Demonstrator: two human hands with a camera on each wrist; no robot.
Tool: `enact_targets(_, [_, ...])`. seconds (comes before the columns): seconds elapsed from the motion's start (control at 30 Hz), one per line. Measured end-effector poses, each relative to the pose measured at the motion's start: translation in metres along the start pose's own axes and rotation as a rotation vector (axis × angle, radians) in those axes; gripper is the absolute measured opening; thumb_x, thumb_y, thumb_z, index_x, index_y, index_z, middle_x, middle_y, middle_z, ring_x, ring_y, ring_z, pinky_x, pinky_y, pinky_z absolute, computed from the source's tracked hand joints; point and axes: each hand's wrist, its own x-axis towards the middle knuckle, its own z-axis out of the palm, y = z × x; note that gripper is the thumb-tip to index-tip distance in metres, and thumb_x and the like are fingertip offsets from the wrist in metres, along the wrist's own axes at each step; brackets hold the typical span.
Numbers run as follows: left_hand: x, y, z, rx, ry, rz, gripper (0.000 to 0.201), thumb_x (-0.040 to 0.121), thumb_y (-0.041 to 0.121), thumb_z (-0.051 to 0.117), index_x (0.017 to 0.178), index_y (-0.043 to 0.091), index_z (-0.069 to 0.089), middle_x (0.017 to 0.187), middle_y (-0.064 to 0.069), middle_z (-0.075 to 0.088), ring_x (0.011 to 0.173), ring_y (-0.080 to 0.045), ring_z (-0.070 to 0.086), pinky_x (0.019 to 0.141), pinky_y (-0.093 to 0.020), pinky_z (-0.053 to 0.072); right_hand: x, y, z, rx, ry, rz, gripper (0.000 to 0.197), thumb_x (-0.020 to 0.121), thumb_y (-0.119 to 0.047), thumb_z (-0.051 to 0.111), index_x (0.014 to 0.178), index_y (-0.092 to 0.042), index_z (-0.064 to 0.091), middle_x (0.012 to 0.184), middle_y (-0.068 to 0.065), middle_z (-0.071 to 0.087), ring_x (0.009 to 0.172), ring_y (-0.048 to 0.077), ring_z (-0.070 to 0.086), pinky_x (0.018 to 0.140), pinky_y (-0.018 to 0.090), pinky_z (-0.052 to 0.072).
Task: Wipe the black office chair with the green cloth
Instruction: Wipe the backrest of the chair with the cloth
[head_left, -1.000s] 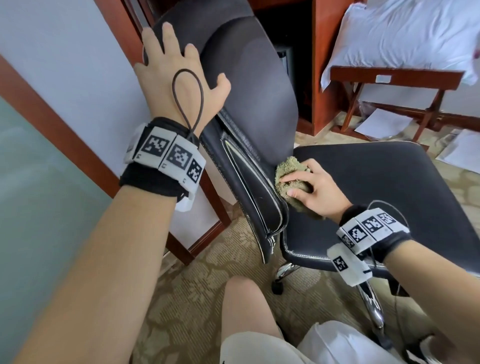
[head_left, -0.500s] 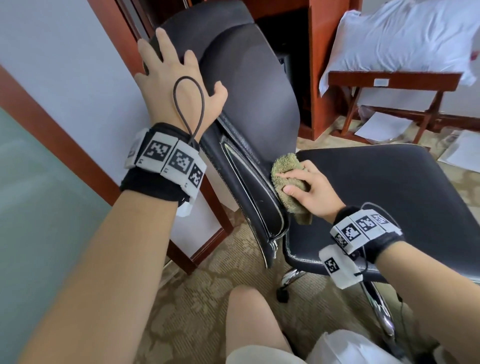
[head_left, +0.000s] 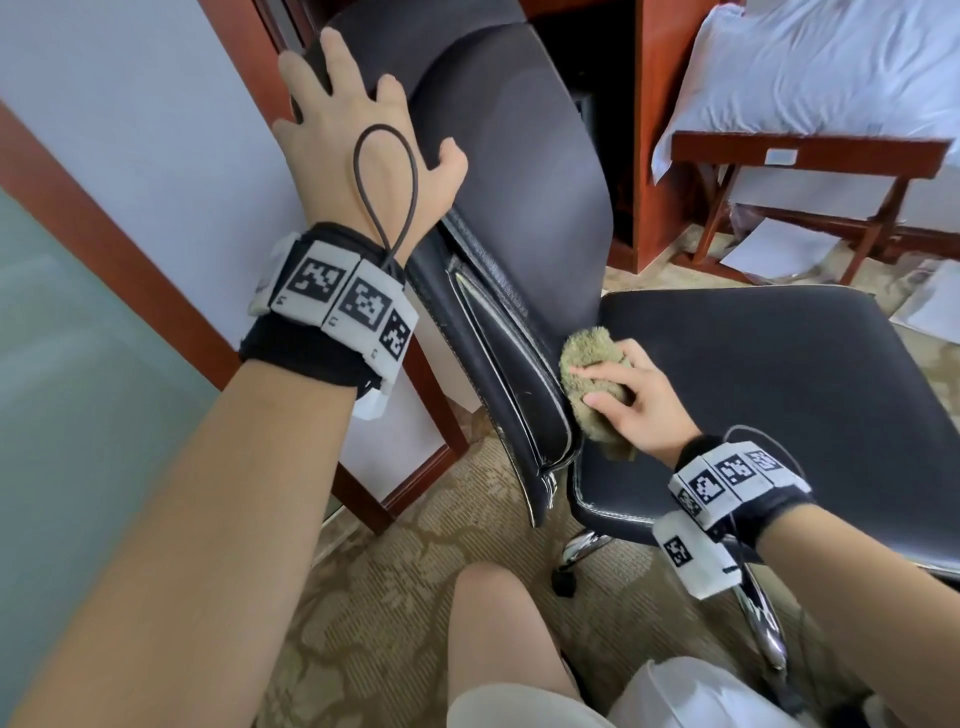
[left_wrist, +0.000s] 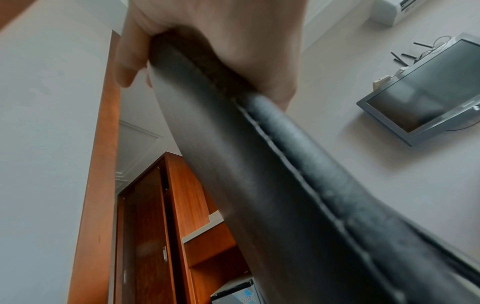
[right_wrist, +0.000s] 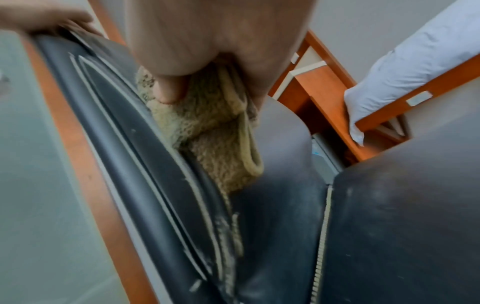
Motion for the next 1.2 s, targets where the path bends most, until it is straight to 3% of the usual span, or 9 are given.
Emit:
enact_targets(0.13, [0.0, 0.001, -0.001, -0.007, 0.0, 0.011, 0.06, 0.084, 0.047, 0.044, 0.127, 0.005, 0.049, 0.151, -0.022, 0.024, 0.135, -0.046, 0.023, 0.092, -0.054, 0.04, 0.004, -0.004, -0.017, -0.09, -0.085, 0.135, 0.038, 0.079, -0.003, 0.07, 0.107, -0.028, 0.061, 0.099, 0.003, 0.049, 0.094, 0.011, 0.051, 0.096, 0.025, 0.036])
enact_targets(0.23, [-0.001, 0.0, -0.001, -0.018, 0.016, 0.011, 0.061, 0.083, 0.047, 0.043, 0.128, 0.005, 0.049, 0.15, -0.022, 0.025, 0.134, -0.046, 0.024, 0.095, -0.055, 0.038, 0.035, -0.033, -0.023, -0.08, 0.053, -0.012, 0.035, 0.079, -0.013, 0.063, 0.112, -0.02, 0.062, 0.092, -0.008, 0.043, 0.091, -0.008, 0.047, 0.091, 0.004, 0.031])
enact_targets(0.43, [-0.001, 0.0, 0.002, -0.035, 0.048, -0.023, 0.065, 0.08, 0.049, 0.036, 0.128, 0.009, 0.052, 0.149, -0.019, 0.03, 0.133, -0.043, 0.028, 0.099, -0.055, 0.035, 0.052, -0.053, 0.002, -0.074, 0.02, -0.181, 0.034, 0.083, -0.01, 0.059, 0.116, -0.018, 0.063, 0.099, -0.013, 0.037, 0.094, -0.012, 0.044, 0.092, 0.003, 0.03])
enact_targets(0.53, [-0.001, -0.001, 0.004, -0.045, 0.065, -0.04, 0.065, 0.079, 0.049, 0.035, 0.126, 0.008, 0.054, 0.149, -0.018, 0.031, 0.132, -0.042, 0.029, 0.097, -0.053, 0.036, 0.025, -0.026, 0.009, -0.05, 0.034, -0.095, 0.031, 0.083, -0.02, 0.055, 0.113, -0.025, 0.061, 0.103, 0.002, 0.043, 0.093, 0.01, 0.05, 0.093, 0.006, 0.033])
enact_targets(0.67, [-0.001, 0.002, 0.004, -0.073, 0.072, -0.053, 0.066, 0.079, 0.049, 0.037, 0.126, 0.007, 0.054, 0.15, -0.018, 0.03, 0.135, -0.042, 0.026, 0.098, -0.053, 0.035, -0.013, 0.01, 0.009, -0.093, 0.014, 0.039, 0.03, 0.081, -0.011, 0.057, 0.107, -0.025, 0.063, 0.107, 0.003, 0.045, 0.097, 0.015, 0.052, 0.093, 0.005, 0.032])
enact_targets(0.87, [-0.001, 0.001, 0.003, -0.05, 0.064, -0.026, 0.066, 0.078, 0.05, 0.037, 0.124, 0.005, 0.054, 0.149, -0.019, 0.029, 0.134, -0.044, 0.026, 0.098, -0.054, 0.035, -0.018, 0.016, 0.001, -0.103, -0.053, 0.171, 0.03, 0.082, -0.006, 0.061, 0.103, -0.028, 0.062, 0.102, 0.005, 0.049, 0.094, 0.019, 0.053, 0.092, 0.021, 0.034])
enact_targets(1.0, [-0.001, 0.004, 0.001, -0.051, 0.066, -0.032, 0.064, 0.079, 0.049, 0.039, 0.123, 0.006, 0.054, 0.149, -0.019, 0.029, 0.134, -0.044, 0.026, 0.099, -0.055, 0.033, 0.021, -0.027, -0.014, -0.069, 0.101, 0.027, 0.032, 0.079, -0.027, 0.058, 0.111, -0.025, 0.059, 0.092, -0.007, 0.043, 0.088, 0.005, 0.049, 0.092, 0.002, 0.029])
enact_targets(1.1, [-0.002, 0.004, 0.002, -0.042, 0.064, -0.038, 0.064, 0.079, 0.049, 0.038, 0.124, 0.006, 0.053, 0.149, -0.019, 0.029, 0.135, -0.044, 0.025, 0.1, -0.056, 0.032, 0.06, -0.07, -0.007, -0.031, 0.118, -0.11, 0.033, 0.082, -0.027, 0.057, 0.114, -0.024, 0.062, 0.097, -0.011, 0.04, 0.092, -0.001, 0.046, 0.096, 0.005, 0.028])
enact_targets(1.2, [-0.002, 0.002, 0.002, -0.035, 0.06, -0.033, 0.066, 0.078, 0.049, 0.037, 0.127, 0.008, 0.052, 0.15, -0.018, 0.029, 0.135, -0.043, 0.025, 0.101, -0.055, 0.032, 0.087, -0.098, 0.008, -0.027, 0.066, -0.136, 0.03, 0.084, -0.018, 0.059, 0.113, -0.019, 0.066, 0.101, 0.0, 0.041, 0.096, 0.011, 0.048, 0.095, 0.016, 0.033])
